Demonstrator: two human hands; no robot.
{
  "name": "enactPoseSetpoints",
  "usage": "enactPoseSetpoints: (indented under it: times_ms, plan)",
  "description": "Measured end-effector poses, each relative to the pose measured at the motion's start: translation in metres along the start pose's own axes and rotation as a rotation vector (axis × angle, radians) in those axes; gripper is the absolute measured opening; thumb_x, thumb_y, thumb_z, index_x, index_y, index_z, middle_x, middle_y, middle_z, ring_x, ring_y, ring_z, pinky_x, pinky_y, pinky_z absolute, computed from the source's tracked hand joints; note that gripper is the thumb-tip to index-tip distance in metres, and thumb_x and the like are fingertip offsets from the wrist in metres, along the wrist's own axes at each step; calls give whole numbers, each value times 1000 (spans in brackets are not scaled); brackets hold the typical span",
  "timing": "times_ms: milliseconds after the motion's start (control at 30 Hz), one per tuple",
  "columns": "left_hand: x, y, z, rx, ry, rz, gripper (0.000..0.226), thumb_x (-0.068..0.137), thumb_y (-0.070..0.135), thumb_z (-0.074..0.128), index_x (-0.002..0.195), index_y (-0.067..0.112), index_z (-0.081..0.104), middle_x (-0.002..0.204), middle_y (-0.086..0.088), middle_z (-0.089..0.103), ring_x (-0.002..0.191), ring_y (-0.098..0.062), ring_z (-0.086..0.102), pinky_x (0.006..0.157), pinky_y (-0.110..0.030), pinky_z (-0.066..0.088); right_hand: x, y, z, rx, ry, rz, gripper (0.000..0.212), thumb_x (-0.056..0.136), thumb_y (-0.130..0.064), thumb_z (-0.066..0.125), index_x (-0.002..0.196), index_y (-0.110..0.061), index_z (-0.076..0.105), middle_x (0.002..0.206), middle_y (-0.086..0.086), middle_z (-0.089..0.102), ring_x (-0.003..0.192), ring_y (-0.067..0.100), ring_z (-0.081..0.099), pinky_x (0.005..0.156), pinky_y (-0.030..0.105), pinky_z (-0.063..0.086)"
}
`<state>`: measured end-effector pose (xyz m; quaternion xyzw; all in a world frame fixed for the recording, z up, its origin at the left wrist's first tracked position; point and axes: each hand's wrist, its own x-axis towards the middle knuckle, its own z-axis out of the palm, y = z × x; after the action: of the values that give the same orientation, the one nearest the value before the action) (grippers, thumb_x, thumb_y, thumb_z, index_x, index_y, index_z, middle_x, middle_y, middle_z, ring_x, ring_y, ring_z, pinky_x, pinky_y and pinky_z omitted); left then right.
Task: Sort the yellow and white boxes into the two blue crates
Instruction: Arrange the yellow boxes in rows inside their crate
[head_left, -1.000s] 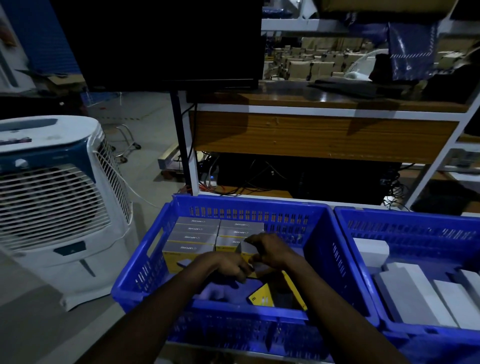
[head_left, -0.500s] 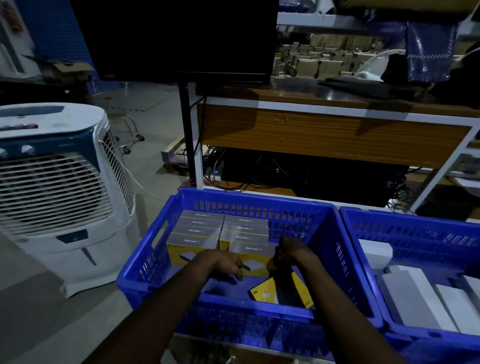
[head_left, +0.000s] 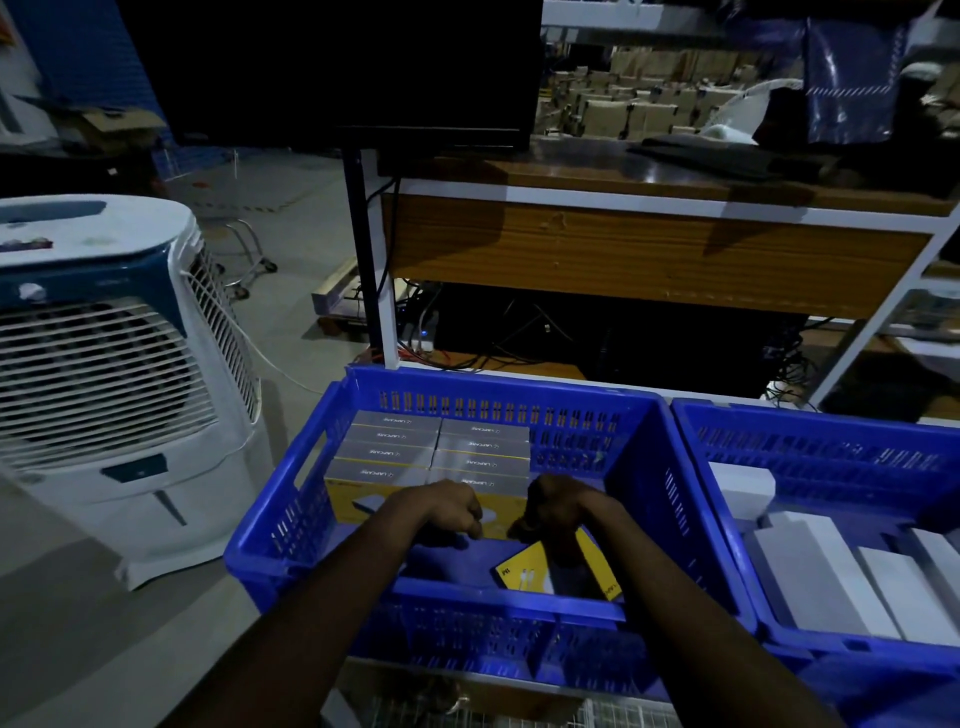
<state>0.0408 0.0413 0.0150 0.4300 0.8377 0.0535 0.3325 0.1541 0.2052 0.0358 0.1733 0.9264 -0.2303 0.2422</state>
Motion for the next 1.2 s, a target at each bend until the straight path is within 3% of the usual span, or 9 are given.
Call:
enactPoseSetpoints:
  times_ms: [67,167,267,333,533,733,900,1033,1200]
  plan:
    - [0,0,1,-3,17,0,48,88,25,67,132,6,59,141,-11,54,126,-29,53,101,-37,45,-1,1,-1,-7,-22,-15,29,87,-35,69,98,-8,70,90,5,65,77,17,58,63,25,43]
    - [-1,1,1,10,29,-1,47,88,24,68,130,5,60,141,-10,55,126,-28,53,102,-38,46,-1,1,0,0,-34,-9,23,86,-38,70,88,-14,67,89,2,65,72,13,57,59,21,42]
    - [-1,1,1,12,27,-2,49,86,24,69,131,7,60,140,-10,55,125,-28,54,102,-39,46,1,2,4,-2,-6,27,32,87,-38,68,106,-13,67,106,6,66,84,17,59,69,30,48]
    - [-2,1,2,11,21,-9,51,85,25,69,132,8,59,141,-11,55,125,-28,54,102,-40,47,1,1,5,-31,32,75,29,88,-37,64,105,-14,66,107,7,67,89,20,64,76,37,55]
    - [-4,6,0,8,36,34,45,87,22,67,130,9,61,138,-8,57,122,-25,57,101,-38,47,-22,-3,-12,-68,321,107,37,94,-35,55,129,-23,51,129,8,57,114,29,57,92,41,49]
    - [1,35,-4,43,49,151,39,91,21,58,128,8,62,134,-9,60,117,-23,59,99,-34,47,-79,32,-11,-34,718,-3,39,92,-35,54,129,-23,54,129,3,59,115,29,54,84,40,51]
    - [17,82,-6,56,26,225,33,95,18,58,126,9,63,130,-11,62,110,-27,62,94,-35,50,-119,86,-20,-81,754,199,48,93,-38,55,137,-18,48,135,10,52,122,35,44,89,43,43]
    - [31,124,3,40,34,253,23,93,15,60,114,6,65,108,-17,70,87,-30,67,79,-36,56,-135,121,-9,-53,753,244,53,86,-50,60,136,-33,50,141,1,46,123,33,45,91,45,47]
    - [50,151,25,172,-15,219,67,76,32,77,134,17,46,124,-9,59,89,-26,68,65,-35,55,-134,133,3,122,756,146,51,82,-50,59,132,-38,55,151,-6,35,124,28,48,92,47,50]
